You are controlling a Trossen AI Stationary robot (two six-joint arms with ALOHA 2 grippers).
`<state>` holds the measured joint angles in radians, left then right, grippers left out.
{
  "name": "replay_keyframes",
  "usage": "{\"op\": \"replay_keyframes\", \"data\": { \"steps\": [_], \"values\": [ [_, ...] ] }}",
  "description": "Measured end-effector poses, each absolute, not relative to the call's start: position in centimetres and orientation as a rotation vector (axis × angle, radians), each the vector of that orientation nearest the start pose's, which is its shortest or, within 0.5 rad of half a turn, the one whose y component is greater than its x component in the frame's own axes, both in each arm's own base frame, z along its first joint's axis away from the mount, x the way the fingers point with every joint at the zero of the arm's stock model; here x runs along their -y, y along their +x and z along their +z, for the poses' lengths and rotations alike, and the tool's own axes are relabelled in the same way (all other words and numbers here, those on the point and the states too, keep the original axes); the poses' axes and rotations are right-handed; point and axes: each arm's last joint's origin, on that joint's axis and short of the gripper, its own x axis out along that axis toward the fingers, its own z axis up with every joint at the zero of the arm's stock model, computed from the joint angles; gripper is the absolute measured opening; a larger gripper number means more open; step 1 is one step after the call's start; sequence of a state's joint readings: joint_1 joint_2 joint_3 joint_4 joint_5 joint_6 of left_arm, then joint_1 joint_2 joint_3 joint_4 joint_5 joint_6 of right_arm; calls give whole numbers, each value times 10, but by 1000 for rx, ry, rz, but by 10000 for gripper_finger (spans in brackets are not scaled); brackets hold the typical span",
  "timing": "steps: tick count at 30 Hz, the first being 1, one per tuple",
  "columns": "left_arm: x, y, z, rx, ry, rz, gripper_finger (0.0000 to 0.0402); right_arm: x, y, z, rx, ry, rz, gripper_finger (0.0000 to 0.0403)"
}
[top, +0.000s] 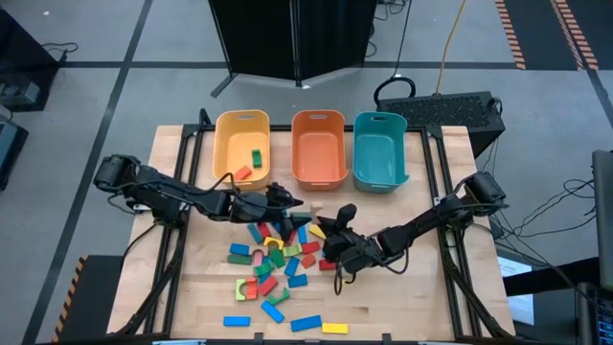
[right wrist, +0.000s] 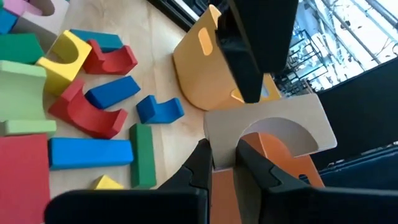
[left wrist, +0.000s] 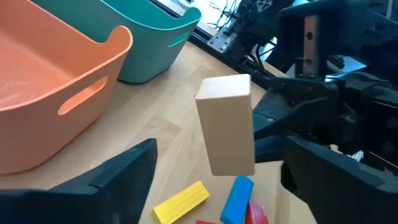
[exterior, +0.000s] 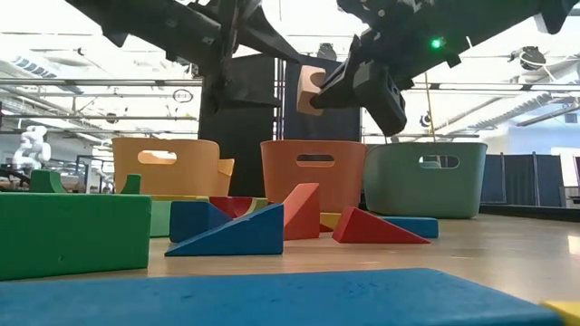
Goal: Sort blocks by size
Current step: Put the gray arch block into the yellow bin
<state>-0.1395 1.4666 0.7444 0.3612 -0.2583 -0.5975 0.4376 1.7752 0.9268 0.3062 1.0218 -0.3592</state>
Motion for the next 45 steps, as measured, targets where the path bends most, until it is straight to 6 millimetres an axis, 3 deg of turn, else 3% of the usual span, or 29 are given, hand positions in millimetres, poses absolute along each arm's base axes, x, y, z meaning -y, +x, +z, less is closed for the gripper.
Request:
{"op": "replay_keyframes", "data": {
  "steps": [13,22,45],
  "values": [
    [21,308,223,-229,-515,218,367,-121,335,180,-485,-723,-485,27],
    [21,308,224,-219,-514,214,292,-114,339,184,-459,-710,-508,27],
    [15,309,228,-192,-459,173,145,-112,342,188,-429,-705,-529,30]
  ]
}}
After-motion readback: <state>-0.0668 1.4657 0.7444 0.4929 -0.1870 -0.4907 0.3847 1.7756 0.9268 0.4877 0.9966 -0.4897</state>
